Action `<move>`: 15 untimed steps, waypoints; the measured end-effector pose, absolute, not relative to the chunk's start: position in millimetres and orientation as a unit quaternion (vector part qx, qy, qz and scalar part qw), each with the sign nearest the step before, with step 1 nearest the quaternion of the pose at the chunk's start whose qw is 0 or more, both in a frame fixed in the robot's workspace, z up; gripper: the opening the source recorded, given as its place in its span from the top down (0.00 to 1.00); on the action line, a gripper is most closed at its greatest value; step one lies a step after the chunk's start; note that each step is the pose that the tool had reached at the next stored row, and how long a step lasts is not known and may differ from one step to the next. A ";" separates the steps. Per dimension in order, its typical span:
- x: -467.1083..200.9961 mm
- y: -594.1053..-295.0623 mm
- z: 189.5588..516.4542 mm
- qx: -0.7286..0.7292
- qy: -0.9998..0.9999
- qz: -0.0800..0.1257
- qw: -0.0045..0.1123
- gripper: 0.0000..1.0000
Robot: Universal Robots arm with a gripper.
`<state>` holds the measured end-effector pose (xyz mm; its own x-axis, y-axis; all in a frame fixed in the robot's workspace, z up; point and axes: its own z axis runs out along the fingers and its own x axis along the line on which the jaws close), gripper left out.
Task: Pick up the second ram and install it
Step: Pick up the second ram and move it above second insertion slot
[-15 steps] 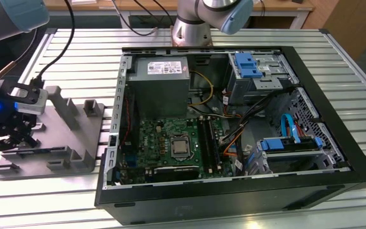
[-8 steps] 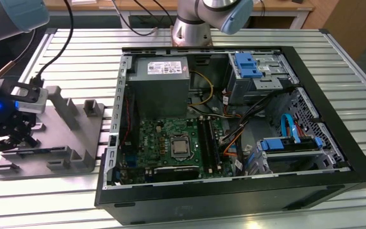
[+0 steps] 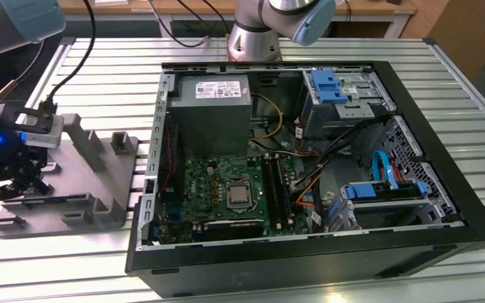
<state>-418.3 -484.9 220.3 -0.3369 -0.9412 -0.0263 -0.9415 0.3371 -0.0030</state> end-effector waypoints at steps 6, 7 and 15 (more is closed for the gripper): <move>-418.3 -484.9 220.3 -0.595 0.803 0.007 0.011 0.90; -418.4 -484.9 220.3 -0.598 0.802 0.007 0.011 0.90; -418.4 -484.9 220.3 -0.615 0.789 0.007 0.011 0.90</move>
